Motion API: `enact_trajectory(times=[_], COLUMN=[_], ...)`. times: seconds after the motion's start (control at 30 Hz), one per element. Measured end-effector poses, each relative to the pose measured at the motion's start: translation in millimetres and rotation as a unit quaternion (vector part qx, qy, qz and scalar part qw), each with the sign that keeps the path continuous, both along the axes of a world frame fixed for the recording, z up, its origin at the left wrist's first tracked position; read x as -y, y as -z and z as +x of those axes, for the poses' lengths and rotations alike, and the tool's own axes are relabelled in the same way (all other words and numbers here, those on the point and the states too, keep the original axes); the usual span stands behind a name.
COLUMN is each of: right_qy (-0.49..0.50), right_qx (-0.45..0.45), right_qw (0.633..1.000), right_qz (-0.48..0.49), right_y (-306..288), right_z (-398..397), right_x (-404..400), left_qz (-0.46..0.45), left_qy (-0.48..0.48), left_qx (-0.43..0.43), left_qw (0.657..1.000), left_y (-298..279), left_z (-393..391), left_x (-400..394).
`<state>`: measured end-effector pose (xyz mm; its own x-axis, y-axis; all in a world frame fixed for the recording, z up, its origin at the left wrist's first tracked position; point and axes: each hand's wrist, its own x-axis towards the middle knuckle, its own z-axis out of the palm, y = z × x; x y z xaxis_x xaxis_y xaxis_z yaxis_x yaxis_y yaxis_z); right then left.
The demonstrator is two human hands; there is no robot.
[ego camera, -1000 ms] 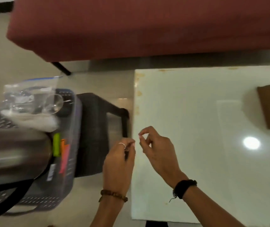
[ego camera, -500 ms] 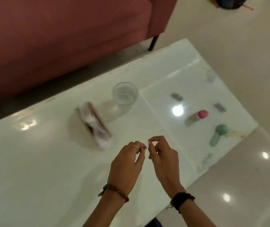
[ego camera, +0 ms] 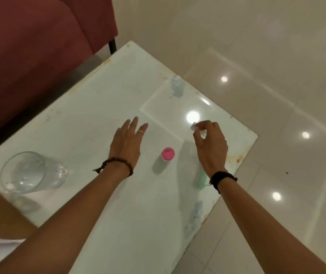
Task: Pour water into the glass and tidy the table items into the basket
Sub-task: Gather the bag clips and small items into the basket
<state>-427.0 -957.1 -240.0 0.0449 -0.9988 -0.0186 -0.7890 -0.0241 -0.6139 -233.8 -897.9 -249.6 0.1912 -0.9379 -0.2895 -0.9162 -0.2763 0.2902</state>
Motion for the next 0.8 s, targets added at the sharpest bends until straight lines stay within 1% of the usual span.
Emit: enact_trajectory(times=[0.07,0.13,0.2,0.23,0.3,0.37,0.43,0.47,0.53,0.6,0.67,0.8], right_qy=[-0.019,-0.035,-0.044,-0.047,-0.049,-0.025,0.006,0.011,-0.002,-0.036,-0.072,-0.150], right_qx=[-0.053,-0.101,-0.124,-0.129,-0.123,-0.076,0.006,0.048,0.116,0.150,0.171,0.231], right_qw=[0.998,0.993,0.989,0.988,0.989,0.996,1.000,0.998,0.992,0.988,0.983,0.960], right_qz=[0.024,0.055,0.072,0.074,0.063,0.028,-0.016,-0.033,-0.042,-0.027,-0.003,0.047], right_y=[10,17,21,21,17,7,-11,-21,-41,-56,-65,-80], right_z=[-4,-7,-8,-7,-4,2,15,25,45,70,98,150], right_x=[12,19,22,22,19,10,-6,-17,-45,-79,-117,-198], left_qz=[0.011,-0.015,-0.040,-0.046,-0.062,-0.107,-0.149,-0.160,-0.159,-0.157,-0.172,-0.213], left_qy=[-0.010,-0.013,-0.003,-0.014,-0.081,-0.159,-0.238,-0.280,-0.348,-0.395,-0.424,-0.479], left_qx=[0.030,0.050,0.051,0.027,-0.075,-0.178,-0.258,-0.306,-0.409,-0.486,-0.530,-0.571], left_qw=[0.999,0.999,0.998,0.999,0.992,0.965,0.924,0.896,0.829,0.764,0.714,0.632], left_y=[12,18,19,19,15,6,-6,-14,-32,-50,-68,-99], left_z=[4,6,7,9,9,4,0,-2,-2,5,15,44], left_x=[4,4,2,0,-7,-17,-29,-36,-51,-74,-106,-184])
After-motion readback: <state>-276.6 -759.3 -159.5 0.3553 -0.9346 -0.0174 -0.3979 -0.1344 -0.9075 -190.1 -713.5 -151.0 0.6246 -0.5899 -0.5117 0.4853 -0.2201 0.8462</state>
